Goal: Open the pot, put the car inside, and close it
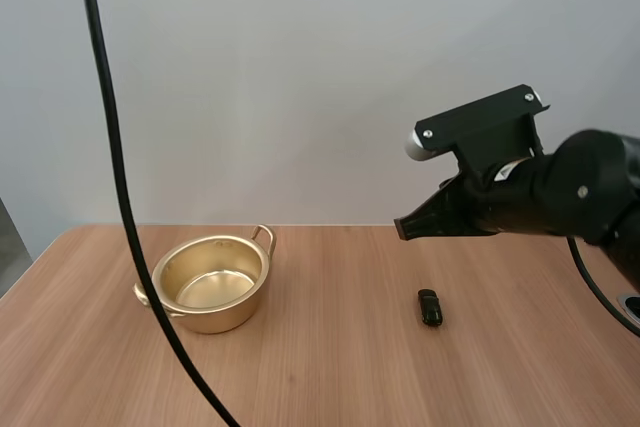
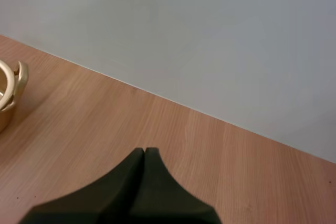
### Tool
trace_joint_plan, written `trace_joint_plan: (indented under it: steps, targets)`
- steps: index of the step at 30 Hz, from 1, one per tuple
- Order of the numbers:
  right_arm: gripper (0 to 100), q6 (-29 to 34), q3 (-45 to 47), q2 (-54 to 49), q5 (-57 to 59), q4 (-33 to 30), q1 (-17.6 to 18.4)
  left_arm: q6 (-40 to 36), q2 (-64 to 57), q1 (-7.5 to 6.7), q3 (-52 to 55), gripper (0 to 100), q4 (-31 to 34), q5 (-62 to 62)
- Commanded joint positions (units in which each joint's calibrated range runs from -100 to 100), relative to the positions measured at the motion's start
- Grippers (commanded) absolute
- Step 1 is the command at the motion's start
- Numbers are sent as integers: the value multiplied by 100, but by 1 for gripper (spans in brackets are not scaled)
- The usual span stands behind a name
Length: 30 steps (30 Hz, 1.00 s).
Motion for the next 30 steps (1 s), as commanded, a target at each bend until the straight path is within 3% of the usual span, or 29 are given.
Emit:
trace_joint_plan:
  steps: [1, 3, 5, 7, 16, 23, 30]
  targets:
    - [28, 78, -269, 2639, 92, -58, -4, -5, 11, -5, -178, 0, 13, 29]
    - [58, 78, -313, 3128, 63, -178, -4, -5, 11, -5, -247, 0, 13, 63]
    - [81, 184, -313, 3528, 13, -190, -4, -5, 11, -5, -263, 0, 13, 98]
    - [92, 227, -313, 3857, -26, -222, -4, -5, 11, -5, -263, 0, 13, 98]
    - [92, 336, -313, 4997, -621, -313, -4, -5, 22, -5, -262, 0, 13, 65]
    - [91, 663, -389, 5728, -896, -790, -4, -5, 22, -5, -262, 0, 13, -213]
    - [91, 720, -414, 5902, -1050, -840, -4, -5, 22, -5, -262, 0, 13, -213]
